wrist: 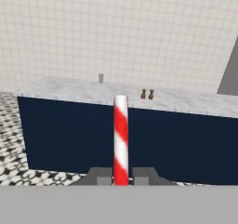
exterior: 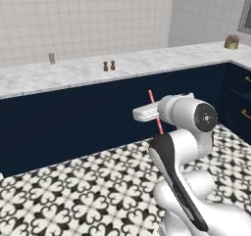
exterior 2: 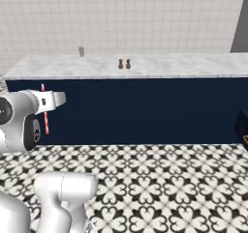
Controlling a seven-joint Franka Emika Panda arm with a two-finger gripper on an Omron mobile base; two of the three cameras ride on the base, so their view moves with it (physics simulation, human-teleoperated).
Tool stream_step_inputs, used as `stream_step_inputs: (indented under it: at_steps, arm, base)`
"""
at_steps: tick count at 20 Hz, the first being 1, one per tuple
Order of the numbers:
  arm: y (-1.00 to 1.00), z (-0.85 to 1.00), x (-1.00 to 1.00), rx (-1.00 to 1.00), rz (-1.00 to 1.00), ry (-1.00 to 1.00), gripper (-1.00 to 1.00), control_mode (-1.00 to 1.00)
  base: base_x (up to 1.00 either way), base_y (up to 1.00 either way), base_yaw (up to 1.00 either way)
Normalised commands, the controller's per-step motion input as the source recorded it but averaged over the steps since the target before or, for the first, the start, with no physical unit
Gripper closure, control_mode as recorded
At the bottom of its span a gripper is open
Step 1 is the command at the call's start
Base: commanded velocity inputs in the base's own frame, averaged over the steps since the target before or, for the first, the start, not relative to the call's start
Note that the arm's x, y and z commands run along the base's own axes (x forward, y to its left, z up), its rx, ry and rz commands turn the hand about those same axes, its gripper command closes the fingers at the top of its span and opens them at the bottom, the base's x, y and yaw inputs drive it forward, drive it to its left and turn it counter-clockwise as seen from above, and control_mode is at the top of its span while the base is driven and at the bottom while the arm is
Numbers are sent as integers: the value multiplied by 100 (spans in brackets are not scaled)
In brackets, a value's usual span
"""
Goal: Take a straw from the drawer in front and place it inside the glass cup on the dining counter.
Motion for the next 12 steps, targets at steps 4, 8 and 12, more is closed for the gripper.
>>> stream_step_inputs:
  at_steps: [4, 8, 12]
  arm:
    - [0, 0, 0, 0, 0, 0, 100, 100]
    - [0, 0, 0, 0, 0, 0, 100, 100]
    - [0, 0, 0, 0, 0, 0, 100, 100]
  base:
    - [35, 100, 0]
    - [41, 100, -1]
    - [47, 100, -2]
